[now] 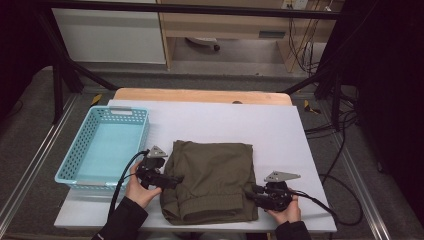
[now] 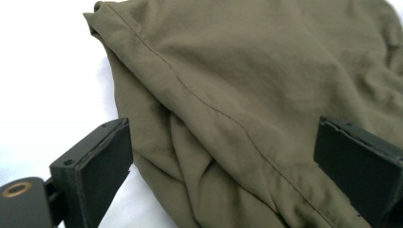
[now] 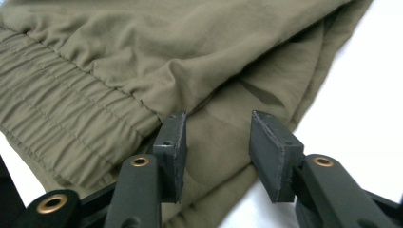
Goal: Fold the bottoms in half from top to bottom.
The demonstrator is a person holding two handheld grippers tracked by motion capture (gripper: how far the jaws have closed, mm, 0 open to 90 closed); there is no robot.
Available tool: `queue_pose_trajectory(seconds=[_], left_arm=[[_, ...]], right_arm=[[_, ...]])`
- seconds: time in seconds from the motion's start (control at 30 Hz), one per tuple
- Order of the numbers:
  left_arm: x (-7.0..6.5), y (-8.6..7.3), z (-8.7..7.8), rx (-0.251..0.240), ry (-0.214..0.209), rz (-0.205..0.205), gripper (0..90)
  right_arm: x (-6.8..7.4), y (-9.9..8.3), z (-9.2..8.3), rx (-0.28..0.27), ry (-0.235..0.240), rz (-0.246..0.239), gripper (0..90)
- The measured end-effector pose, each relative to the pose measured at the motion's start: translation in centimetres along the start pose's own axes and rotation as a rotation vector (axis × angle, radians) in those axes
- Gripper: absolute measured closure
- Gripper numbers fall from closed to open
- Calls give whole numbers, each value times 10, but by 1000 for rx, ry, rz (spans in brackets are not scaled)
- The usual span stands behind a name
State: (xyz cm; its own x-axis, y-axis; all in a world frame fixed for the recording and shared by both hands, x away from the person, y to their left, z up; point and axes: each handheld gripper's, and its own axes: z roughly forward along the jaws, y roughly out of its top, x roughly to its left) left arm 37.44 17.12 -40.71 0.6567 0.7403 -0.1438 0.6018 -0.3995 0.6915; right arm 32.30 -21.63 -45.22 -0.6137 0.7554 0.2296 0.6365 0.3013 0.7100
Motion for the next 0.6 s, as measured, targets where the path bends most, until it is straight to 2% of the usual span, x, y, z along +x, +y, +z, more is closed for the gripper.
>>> queue_pose_trajectory(seconds=[0.07, 0.17, 0.23, 0.27, 0.33, 0.4, 0.5, 0.53, 0.6], left_arm=[[-1, -2, -1, 6, 0, 6, 57], [-2, -6, 0, 14, -8, 3, 57], [-2, -8, 1, 19, -12, 4, 57], [-3, -8, 2, 21, -12, 2, 58], [-4, -8, 3, 27, -9, 7, 57], [-4, -9, 4, 30, -6, 12, 57], [-5, -10, 3, 28, -8, 13, 61], [-5, -10, 3, 27, -8, 11, 63], [-6, -10, 3, 25, -12, 8, 64]], right_arm=[[1, -1, -2, 9, -4, 14, 604], [5, -5, -3, 10, 7, -1, 682], [7, -6, -2, 17, 31, 0, 807], [8, -6, 0, 27, 41, 0, 832], [9, -6, 1, 35, 33, -3, 900], [10, -5, 0, 36, 19, -18, 900], [9, -5, -6, 24, -35, -17, 893], [8, -5, -8, 3, -48, -10, 801], [6, -6, -8, 8, -56, 14, 628]])
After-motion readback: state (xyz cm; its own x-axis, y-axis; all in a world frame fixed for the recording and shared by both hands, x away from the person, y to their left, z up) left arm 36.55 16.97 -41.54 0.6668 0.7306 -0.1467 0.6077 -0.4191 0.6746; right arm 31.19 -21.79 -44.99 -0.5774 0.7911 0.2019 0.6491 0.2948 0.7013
